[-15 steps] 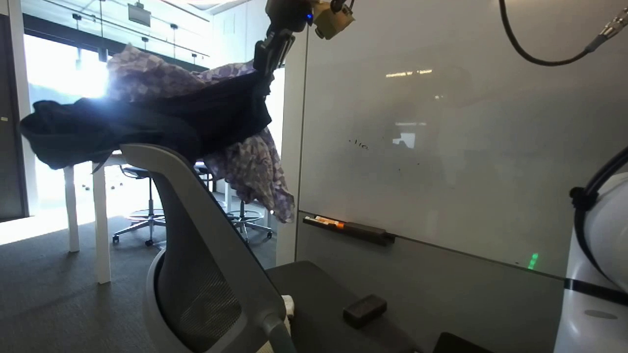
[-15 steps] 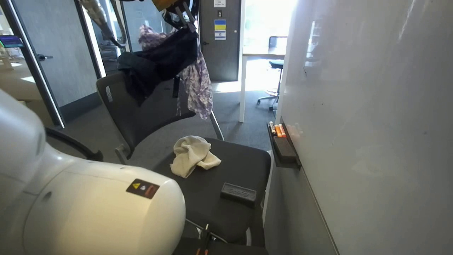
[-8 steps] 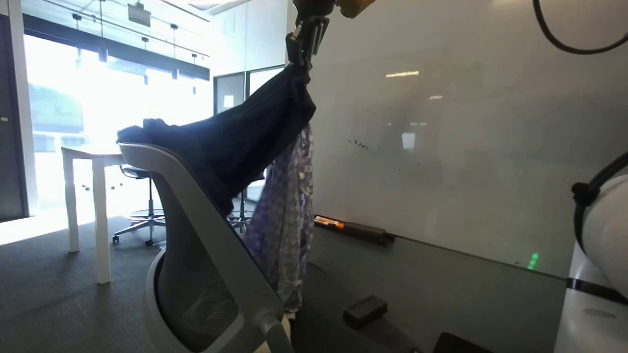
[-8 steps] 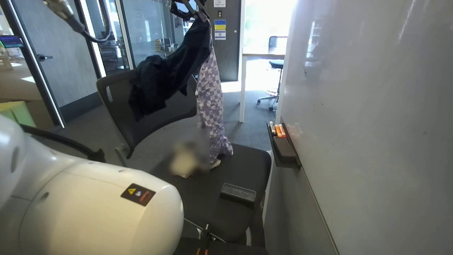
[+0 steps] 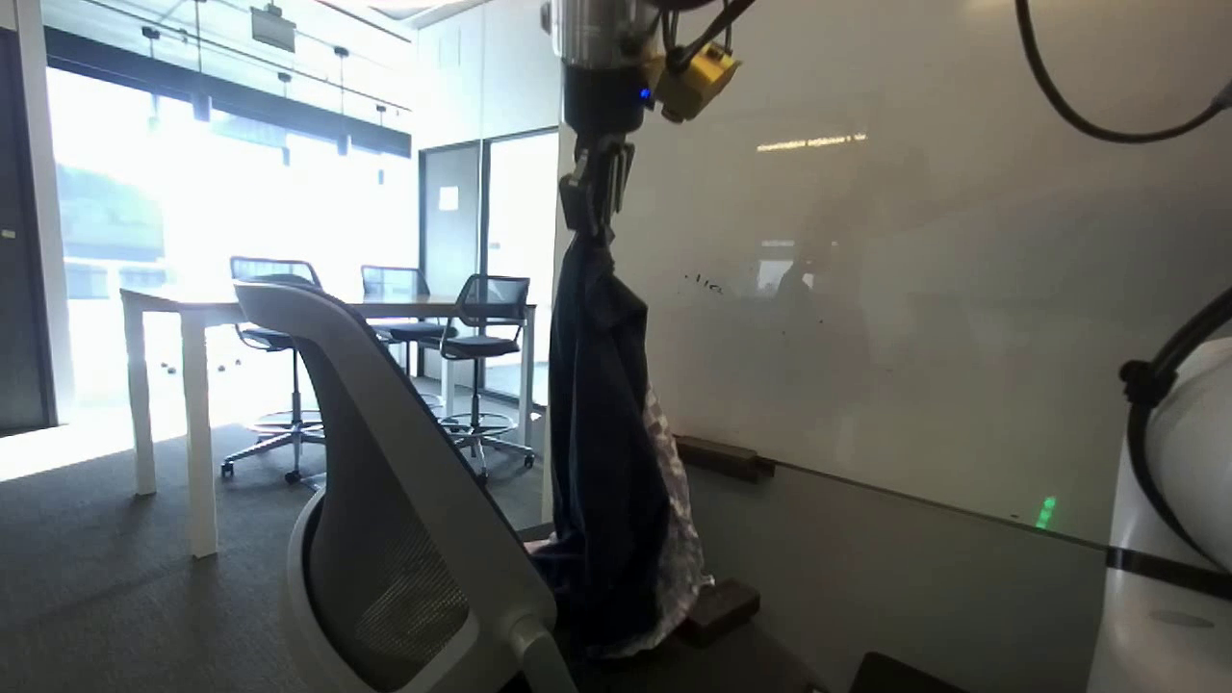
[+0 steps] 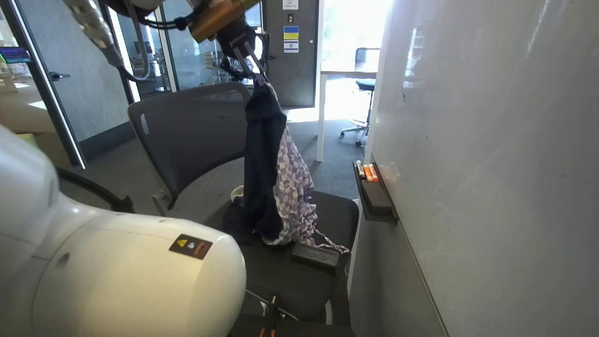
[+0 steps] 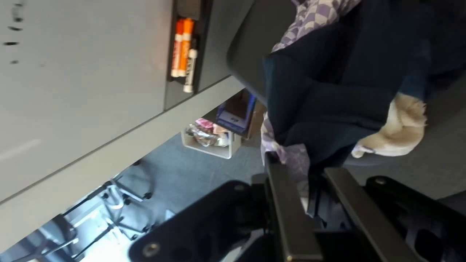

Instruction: Move the clothes to the chair's seat

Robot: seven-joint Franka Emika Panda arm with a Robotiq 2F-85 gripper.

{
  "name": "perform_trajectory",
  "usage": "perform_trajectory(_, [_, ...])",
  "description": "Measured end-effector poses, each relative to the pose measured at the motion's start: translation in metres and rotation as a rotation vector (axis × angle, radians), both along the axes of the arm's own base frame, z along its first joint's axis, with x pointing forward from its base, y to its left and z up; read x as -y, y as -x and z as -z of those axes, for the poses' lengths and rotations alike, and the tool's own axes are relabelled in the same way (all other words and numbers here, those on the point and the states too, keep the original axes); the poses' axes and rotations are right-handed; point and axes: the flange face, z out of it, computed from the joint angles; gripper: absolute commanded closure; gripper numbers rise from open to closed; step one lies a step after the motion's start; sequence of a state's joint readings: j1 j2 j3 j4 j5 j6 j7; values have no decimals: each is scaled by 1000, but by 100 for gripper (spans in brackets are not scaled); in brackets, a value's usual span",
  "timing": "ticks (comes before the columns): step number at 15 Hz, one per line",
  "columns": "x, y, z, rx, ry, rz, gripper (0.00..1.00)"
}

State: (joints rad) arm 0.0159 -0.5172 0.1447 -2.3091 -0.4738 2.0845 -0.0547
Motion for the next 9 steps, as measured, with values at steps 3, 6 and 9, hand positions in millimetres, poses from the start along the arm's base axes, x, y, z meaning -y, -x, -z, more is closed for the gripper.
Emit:
perform_trajectory(3, [35,-11,82,-103,-95,-29,98])
perform_trajectory(6, [84,-15,159,-144,-210,-7,98])
perform_trajectory(9, [113,-16,232,-156,-374,29,98])
